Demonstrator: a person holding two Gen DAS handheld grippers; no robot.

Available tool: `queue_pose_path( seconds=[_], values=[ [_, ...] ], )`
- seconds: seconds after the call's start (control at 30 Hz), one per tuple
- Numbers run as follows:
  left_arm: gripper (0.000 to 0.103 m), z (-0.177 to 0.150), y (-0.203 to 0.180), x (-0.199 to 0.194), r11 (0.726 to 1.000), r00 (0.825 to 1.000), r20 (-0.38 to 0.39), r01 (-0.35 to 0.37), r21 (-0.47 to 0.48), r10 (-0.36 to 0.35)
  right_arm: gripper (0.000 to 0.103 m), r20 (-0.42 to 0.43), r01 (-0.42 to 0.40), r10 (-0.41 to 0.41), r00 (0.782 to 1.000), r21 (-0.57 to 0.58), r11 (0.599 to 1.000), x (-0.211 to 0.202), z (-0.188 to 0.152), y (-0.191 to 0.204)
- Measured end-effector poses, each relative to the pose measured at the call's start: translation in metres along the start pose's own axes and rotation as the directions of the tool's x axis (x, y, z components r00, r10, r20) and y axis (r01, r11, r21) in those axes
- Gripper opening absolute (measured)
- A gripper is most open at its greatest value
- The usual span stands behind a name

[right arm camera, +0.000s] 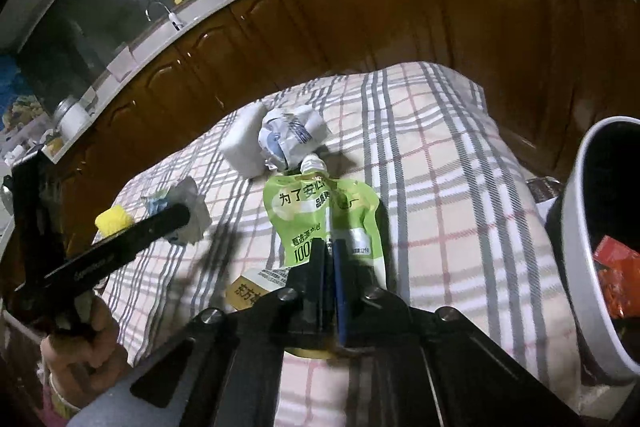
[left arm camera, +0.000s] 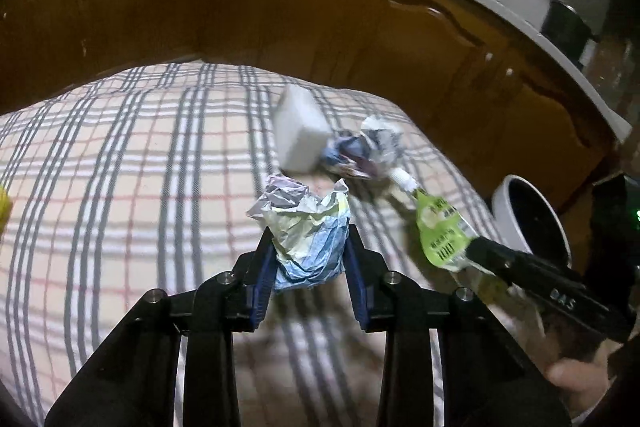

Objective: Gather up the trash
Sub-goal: 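Carry wrapper and green pouch over the bin and open both tools to drop them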

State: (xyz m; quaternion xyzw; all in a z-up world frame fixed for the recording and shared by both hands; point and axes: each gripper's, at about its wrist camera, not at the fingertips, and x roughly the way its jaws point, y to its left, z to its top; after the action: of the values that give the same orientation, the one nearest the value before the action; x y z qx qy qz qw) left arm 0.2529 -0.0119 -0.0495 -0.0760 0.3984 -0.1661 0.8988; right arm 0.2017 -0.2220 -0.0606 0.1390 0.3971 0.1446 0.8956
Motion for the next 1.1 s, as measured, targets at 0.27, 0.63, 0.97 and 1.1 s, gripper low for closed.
queue_pose_path(
  seconds=[0.27,0.63,0.97,1.1],
  values=[
    [0.031,-0.012,-0.042,-0.019,0.995,0.996,0.0,0.087,0.054,-0.088,0.004,0.052,0.012,-0.013,0.999,0.016,1.0,-0.04,-0.014,-0.01],
    [0.03,-0.02,-0.092,-0.02,0.981,0.988,-0.028,0.152,0.12,-0.149,0.004,0.119,0.057,-0.064,0.991,0.061,0.997,-0.087,-0.024,-0.038],
    [0.031,-0.019,-0.128,-0.014,0.965,0.98,-0.052,0.2,0.168,-0.194,0.004,0.166,0.102,-0.121,0.979,0.117,0.988,-0.119,-0.031,-0.071],
    [0.03,-0.017,-0.145,-0.012,0.957,0.976,-0.057,0.217,0.192,-0.21,0.004,0.182,0.123,-0.148,0.972,0.139,0.983,-0.13,-0.033,-0.084]
  ],
)
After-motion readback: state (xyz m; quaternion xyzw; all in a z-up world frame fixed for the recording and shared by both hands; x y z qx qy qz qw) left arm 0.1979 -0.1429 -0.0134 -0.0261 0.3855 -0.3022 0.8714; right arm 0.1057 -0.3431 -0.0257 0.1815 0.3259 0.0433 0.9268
